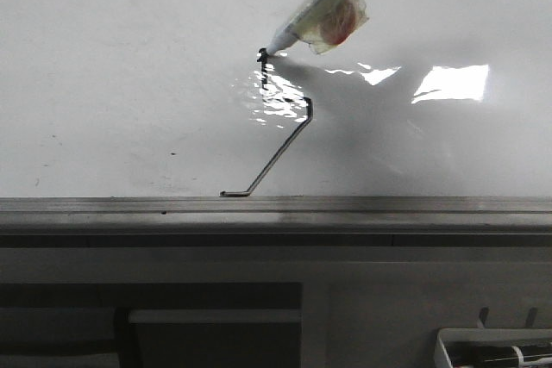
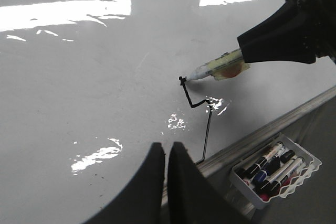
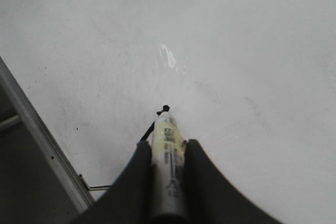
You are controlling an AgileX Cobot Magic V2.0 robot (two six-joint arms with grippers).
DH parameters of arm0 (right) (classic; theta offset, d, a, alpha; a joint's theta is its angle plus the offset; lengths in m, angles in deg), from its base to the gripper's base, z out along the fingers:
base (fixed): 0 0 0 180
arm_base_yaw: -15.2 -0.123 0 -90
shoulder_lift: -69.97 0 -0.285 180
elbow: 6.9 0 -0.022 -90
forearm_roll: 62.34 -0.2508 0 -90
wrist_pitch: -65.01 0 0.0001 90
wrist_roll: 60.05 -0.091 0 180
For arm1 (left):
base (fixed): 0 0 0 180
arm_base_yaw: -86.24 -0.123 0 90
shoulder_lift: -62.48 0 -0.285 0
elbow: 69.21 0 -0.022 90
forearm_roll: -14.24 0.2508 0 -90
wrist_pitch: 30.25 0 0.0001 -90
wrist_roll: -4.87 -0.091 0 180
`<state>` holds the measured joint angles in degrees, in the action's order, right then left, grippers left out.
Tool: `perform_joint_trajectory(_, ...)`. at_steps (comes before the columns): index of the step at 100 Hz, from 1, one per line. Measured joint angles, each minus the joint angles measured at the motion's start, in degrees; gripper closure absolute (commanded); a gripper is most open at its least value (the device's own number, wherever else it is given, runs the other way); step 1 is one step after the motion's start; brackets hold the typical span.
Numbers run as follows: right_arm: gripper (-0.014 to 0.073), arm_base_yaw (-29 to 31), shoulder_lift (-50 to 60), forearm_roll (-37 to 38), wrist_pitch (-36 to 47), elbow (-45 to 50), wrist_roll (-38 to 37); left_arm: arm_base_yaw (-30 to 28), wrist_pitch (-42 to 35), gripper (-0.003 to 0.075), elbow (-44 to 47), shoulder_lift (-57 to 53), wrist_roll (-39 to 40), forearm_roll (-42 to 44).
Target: Write number 5 on whiteboard
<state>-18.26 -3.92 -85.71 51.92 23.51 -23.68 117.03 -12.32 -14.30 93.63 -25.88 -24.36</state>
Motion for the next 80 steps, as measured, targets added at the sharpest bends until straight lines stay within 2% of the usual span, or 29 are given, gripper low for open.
perform_joint_trajectory(42, 0.0634, 8.43, 4.07, -1.8, -8.66, -0.22, -0.49, 0.0, 0.0, 0.0741, 0.0, 0.0, 0.0, 0.0)
perform_joint_trajectory(73, 0.0634, 8.54, 6.38, -1.33, -9.0, -0.08, -0.49, 0.0, -0.04, 0.0736, 0.0, 0.0, 0.0, 0.0)
perform_joint_trajectory(80, 0.0634, 7.5, 8.65, 0.01, -9.12, 0.3, -0.38, 0.0, -0.04, 0.0682, 0.0, 0.0, 0.0, -0.35)
